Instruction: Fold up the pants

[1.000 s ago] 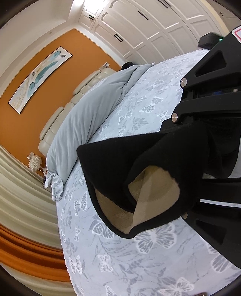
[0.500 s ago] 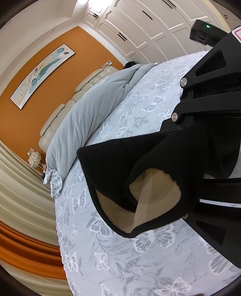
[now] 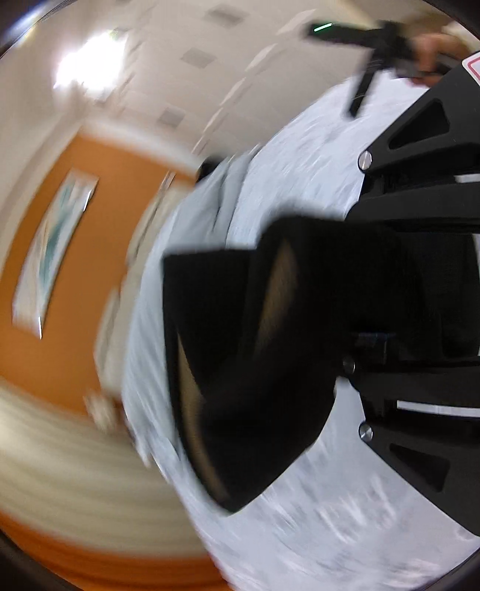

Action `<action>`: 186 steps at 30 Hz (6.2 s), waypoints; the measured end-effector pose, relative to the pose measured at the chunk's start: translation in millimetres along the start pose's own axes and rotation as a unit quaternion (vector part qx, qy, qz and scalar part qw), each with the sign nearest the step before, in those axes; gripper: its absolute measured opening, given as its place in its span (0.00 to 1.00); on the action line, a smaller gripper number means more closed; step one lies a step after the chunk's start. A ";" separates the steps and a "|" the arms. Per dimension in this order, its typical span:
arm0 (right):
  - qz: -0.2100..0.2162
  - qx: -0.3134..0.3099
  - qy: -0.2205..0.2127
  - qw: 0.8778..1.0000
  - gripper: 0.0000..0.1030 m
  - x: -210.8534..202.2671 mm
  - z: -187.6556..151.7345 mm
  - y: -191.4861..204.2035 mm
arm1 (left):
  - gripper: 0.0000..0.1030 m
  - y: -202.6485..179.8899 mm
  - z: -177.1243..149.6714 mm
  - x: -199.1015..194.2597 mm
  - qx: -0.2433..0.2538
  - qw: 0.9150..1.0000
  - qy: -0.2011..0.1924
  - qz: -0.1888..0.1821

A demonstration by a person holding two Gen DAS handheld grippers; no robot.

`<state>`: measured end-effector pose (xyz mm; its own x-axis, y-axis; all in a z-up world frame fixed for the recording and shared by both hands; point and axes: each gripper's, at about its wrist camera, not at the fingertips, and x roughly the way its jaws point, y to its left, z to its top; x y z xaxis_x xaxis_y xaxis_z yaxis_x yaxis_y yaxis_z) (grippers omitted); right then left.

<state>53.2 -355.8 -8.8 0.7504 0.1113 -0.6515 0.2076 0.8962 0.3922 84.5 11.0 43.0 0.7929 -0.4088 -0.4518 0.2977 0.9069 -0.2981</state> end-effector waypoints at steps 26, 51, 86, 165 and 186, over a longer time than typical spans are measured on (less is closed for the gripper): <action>0.013 -0.191 0.139 0.972 0.88 69.4 -89.1 87.7 | 0.89 3.6 -46.3 20.8 0.050 0.990 0.062 0.116; 0.080 -0.449 0.131 0.880 0.62 49.9 -99.2 50.5 | 0.89 -120.7 -175.0 54.6 0.396 0.911 0.118 0.017; 0.237 -0.100 0.167 0.952 0.82 10.5 -76.2 7.2 | 0.89 -36.6 -51.3 31.3 0.001 0.980 0.061 -0.188; 0.186 -0.017 0.060 0.980 0.34 -120.7 -181.5 99.2 | 0.32 -13.9 -88.4 -90.3 -0.057 0.983 0.171 -0.023; 0.232 -0.089 -0.085 0.965 0.34 -144.8 0.6 164.1 | 0.33 -83.1 95.1 -105.6 0.040 0.999 -0.007 0.000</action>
<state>-21.0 -225.1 150.2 0.8315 0.4606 -0.3106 -0.2760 0.8277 0.4887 26.5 -11.4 195.5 0.8008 -0.4071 -0.4392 0.3380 0.9127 -0.2298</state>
